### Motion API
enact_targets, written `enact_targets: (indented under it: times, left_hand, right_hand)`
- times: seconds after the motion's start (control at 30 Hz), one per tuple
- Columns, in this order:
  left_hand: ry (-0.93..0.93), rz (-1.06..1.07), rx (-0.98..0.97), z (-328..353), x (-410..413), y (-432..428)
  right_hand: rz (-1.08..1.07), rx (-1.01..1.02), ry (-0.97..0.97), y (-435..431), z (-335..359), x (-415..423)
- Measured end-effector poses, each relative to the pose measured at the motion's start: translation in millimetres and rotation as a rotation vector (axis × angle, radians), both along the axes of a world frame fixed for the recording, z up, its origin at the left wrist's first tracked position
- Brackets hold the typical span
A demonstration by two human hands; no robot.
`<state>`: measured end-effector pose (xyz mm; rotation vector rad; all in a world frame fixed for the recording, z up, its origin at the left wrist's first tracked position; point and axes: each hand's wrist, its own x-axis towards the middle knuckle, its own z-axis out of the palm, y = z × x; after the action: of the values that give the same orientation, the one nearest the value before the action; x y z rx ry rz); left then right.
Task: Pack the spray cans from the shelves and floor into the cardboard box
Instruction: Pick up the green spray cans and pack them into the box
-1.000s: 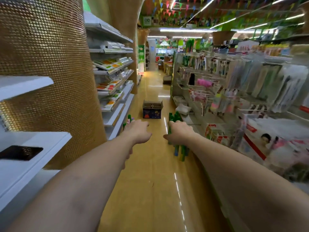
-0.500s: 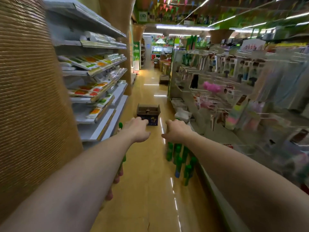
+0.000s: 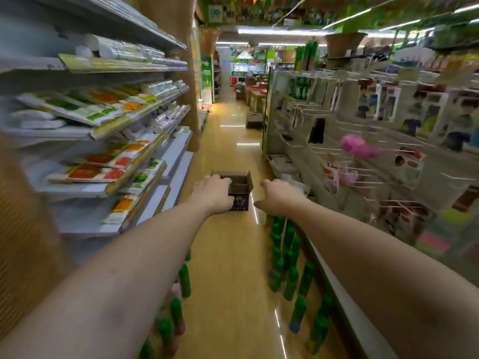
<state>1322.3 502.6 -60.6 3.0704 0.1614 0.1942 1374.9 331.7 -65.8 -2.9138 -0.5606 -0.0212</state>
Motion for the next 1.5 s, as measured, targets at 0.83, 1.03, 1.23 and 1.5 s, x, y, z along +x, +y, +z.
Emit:
enact_targets:
  times: [0.83,1.03,1.23,1.5]
  left_hand:
    - [0.011,0.061,0.018,-23,669,251]
    - [0.044,0.033,-0.026,-9,824,320]
    - [0.084,0.017,0.013,-10,953,351]
    - [0.066,0.024,0.032,-22,1106,392]
  right_hand:
    - [0.042,0.030,0.039,257,-23,667]
    - [-0.030,0.022,0.035,318,-9,814]
    - [-0.040,0.006,0.062,357,-14,942]
    - [-0.004,-0.021,0.051,401,-31,1104]
